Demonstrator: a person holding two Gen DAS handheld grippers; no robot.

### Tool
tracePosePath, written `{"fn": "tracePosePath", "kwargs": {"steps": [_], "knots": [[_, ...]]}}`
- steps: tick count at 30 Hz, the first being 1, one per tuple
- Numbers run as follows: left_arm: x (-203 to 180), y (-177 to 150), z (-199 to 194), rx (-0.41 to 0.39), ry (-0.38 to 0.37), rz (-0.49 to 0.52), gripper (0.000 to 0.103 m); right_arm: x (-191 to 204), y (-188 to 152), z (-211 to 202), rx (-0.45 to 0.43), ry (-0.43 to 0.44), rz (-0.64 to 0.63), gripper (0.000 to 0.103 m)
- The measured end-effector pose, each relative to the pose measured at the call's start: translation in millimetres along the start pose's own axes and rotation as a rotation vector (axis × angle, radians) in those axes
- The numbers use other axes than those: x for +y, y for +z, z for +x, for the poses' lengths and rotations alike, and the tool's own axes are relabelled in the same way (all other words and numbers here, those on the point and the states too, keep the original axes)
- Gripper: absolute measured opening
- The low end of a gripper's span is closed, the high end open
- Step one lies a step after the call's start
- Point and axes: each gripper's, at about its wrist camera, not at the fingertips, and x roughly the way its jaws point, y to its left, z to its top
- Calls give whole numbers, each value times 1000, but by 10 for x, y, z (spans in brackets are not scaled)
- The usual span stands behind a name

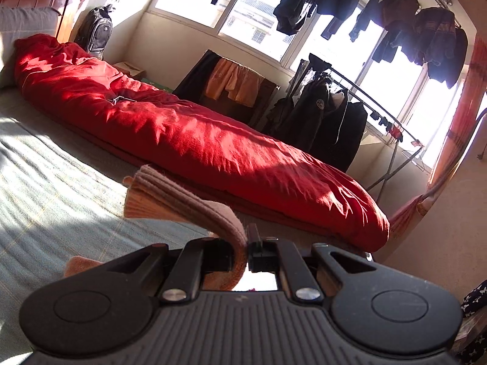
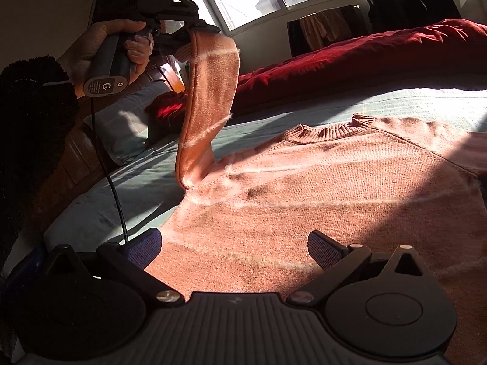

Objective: Fold clothes
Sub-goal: 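Lift the sleeve cuff with the left gripper and carry it over the body, then lay the sleeve across the sweater body and open the left gripper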

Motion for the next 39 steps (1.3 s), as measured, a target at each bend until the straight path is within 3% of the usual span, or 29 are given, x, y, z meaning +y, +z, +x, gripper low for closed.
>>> {"fn": "tracePosePath", "kwargs": {"steps": [11,18,39], "knots": [[-467,-377,430,90,14,108,6,-251,43,-198,-33,-58,44,103],[-618,-607,696,136,20,137,6,-560,59,-335,-64,-98,157,103],[-738,-1126,1189,259,10,174,6,-795,23,-375,-65,-169,238,103]]}}
